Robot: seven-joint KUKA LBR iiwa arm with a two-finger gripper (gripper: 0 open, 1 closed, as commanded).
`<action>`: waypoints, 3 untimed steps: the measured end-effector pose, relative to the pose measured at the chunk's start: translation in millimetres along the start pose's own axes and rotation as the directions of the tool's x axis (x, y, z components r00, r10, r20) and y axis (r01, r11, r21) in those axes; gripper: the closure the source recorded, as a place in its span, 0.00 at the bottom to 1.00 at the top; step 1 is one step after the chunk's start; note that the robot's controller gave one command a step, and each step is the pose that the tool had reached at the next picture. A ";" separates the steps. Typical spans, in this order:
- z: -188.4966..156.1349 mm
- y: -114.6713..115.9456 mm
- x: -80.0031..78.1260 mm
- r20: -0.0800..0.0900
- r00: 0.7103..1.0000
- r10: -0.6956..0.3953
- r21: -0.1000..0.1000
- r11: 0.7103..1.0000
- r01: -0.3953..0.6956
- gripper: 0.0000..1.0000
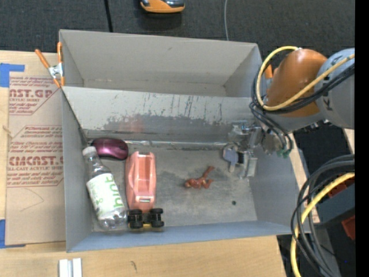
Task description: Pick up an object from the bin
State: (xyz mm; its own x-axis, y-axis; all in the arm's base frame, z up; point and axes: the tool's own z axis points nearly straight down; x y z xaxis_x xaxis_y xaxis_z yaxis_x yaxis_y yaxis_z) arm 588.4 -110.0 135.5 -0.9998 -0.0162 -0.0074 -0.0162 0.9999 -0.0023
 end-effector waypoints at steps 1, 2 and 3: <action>27.8 19.3 -0.4 -0.010 0.997 0.076 -0.003 0.997 -0.076 0.00; 65.8 38.1 -4.6 -0.005 0.999 -0.048 -0.002 0.999 0.048 1.00; 65.6 38.1 -4.8 -0.005 0.999 -0.048 -0.002 0.999 0.048 0.00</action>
Offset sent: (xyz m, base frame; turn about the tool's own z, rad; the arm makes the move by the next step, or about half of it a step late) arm 0.0042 0.0376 -0.0655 -0.0478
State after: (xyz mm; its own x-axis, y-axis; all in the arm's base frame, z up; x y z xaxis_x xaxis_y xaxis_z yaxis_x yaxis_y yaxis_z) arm 593.1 -71.9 69.9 -0.9979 -0.0642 -0.0020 -0.0642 0.9979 -0.0006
